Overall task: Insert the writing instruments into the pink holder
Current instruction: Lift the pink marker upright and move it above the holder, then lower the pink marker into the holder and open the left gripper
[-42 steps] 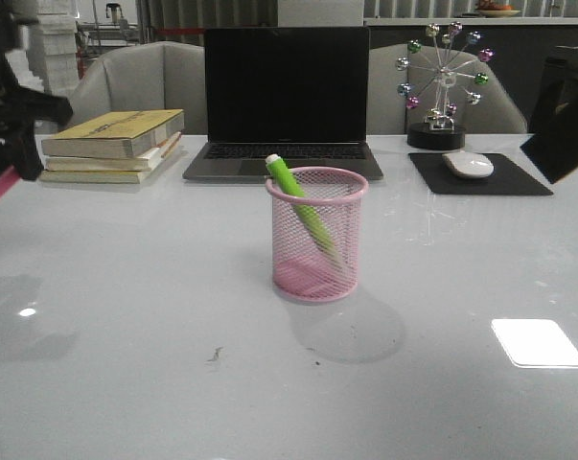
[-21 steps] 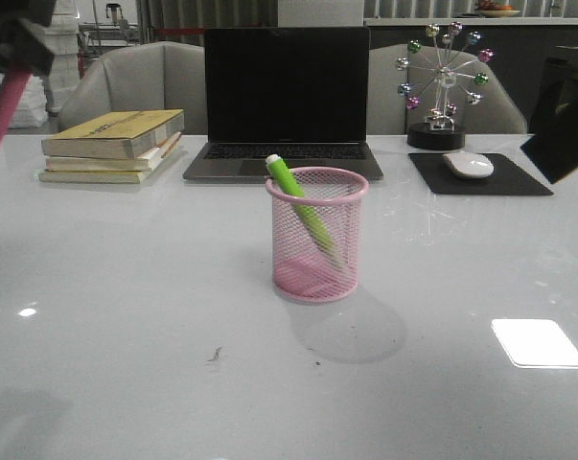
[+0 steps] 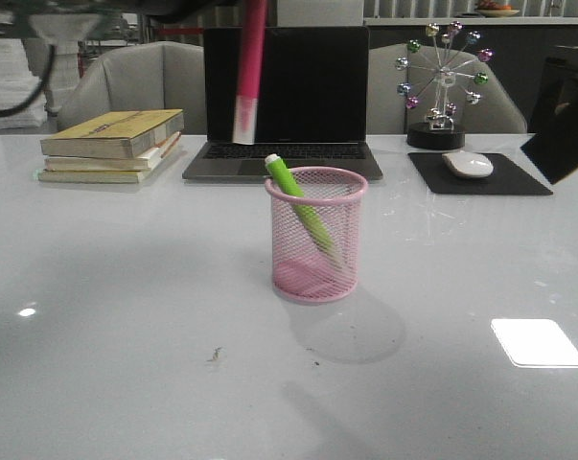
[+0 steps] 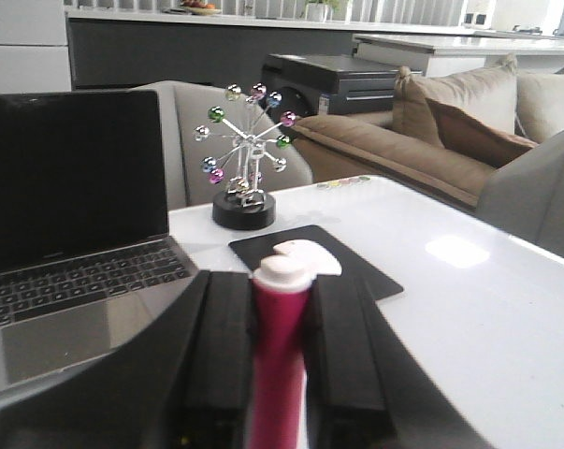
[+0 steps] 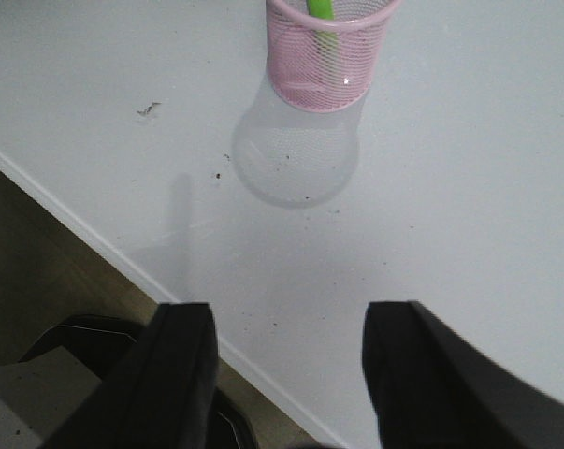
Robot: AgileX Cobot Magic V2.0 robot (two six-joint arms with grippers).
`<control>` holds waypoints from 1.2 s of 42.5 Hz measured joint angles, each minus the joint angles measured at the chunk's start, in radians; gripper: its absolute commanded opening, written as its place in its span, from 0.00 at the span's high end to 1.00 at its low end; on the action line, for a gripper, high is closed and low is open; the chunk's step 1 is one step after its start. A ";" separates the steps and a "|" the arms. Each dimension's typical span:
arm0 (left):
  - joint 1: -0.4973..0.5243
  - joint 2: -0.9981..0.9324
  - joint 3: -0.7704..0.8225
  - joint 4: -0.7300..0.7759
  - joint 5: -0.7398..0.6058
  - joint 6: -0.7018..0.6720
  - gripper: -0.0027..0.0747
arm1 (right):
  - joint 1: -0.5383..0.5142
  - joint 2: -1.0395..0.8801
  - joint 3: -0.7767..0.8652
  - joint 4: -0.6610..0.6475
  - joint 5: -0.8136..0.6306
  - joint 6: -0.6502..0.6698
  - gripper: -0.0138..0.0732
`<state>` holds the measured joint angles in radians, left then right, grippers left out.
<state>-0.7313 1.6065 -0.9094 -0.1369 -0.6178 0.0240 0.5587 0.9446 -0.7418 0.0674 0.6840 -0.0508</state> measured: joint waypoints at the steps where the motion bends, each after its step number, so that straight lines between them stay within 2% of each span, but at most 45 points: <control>1: -0.007 0.020 -0.022 0.000 -0.010 0.000 0.85 | 0.000 0.000 0.000 0.000 0.000 0.000 0.30; 14: -0.050 0.251 -0.206 0.000 -0.035 0.000 0.83 | 0.000 0.000 0.000 0.000 0.000 0.000 0.30; 19: -0.056 0.299 -0.235 0.000 -0.037 0.000 0.71 | 0.000 0.000 0.000 0.000 0.000 0.000 0.30; 26: -0.057 0.341 -0.245 0.002 -0.039 0.000 0.46 | 0.000 0.000 0.000 0.000 0.000 0.000 0.30; 28: -0.057 0.342 -0.245 0.002 -0.034 0.000 0.43 | 0.000 0.000 0.000 0.000 0.000 0.000 0.30; 34: -0.057 0.336 -0.247 0.002 -0.018 0.000 0.43 | 0.000 0.000 0.000 0.000 0.000 0.000 0.30; 42: -0.058 0.231 -0.247 0.034 0.180 0.012 0.45 | 0.000 0.000 0.000 0.000 0.000 0.000 0.30; 51: -0.062 -0.006 -0.247 0.148 0.618 0.057 0.45 | 0.000 0.000 0.000 0.000 0.000 0.000 0.30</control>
<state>-0.7931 1.6009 -1.1565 0.0115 0.0000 0.0807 0.5587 0.9446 -0.7418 0.0674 0.6844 -0.0508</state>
